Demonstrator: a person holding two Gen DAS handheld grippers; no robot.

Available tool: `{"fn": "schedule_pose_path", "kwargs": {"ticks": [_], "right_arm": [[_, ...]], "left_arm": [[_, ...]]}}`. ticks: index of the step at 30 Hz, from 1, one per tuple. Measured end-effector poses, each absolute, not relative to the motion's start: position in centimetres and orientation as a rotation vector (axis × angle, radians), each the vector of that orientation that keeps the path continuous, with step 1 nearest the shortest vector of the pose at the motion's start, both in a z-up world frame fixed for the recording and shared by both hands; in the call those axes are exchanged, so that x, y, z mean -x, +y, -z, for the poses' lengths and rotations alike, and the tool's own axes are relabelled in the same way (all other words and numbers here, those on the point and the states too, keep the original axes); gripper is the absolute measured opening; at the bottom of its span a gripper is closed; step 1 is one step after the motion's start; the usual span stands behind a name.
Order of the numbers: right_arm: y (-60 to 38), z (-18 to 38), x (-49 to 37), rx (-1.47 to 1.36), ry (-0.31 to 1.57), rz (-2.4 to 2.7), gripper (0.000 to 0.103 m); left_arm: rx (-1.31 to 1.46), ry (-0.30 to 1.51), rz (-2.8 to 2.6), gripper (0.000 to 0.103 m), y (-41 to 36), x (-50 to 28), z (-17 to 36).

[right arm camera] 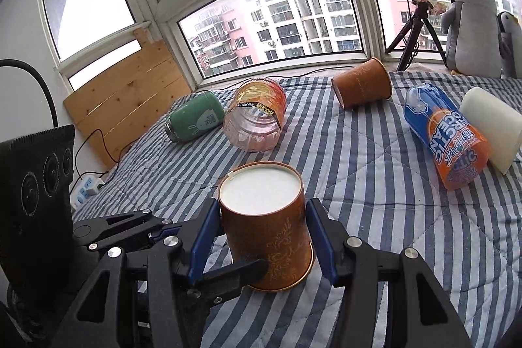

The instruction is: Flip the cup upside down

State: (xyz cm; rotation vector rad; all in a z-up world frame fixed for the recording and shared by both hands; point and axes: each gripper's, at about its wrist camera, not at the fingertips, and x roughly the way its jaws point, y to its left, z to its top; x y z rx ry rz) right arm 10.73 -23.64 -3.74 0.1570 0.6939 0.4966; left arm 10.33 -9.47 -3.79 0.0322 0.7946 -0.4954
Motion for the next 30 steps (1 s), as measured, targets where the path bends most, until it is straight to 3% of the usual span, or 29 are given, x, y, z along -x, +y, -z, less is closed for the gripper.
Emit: {"fn": "schedule_pose_path", "kwargs": {"ticks": [13,17,25,30], "right_arm": [[-24.0,3.5,-9.1,-0.14,0.661,-0.468,0.051],[-23.8,3.4,-8.5,-0.117,0.643,-0.458,0.062],[-24.3,2.9,-6.0,-0.095,0.585,-0.42,0.074],[-25.0,2.3,-3.7,-0.1,0.53,-0.382,0.079]], "left_arm": [[-0.106,0.756,0.476,0.049,-10.7,-7.8,3.9],[-0.119,0.749,0.467,0.05,-10.6,-7.3,3.9],[-0.147,0.708,0.441,0.05,-9.9,-4.9,3.5],[-0.134,0.641,0.409,0.063,-8.8,-3.1,2.7]]}}
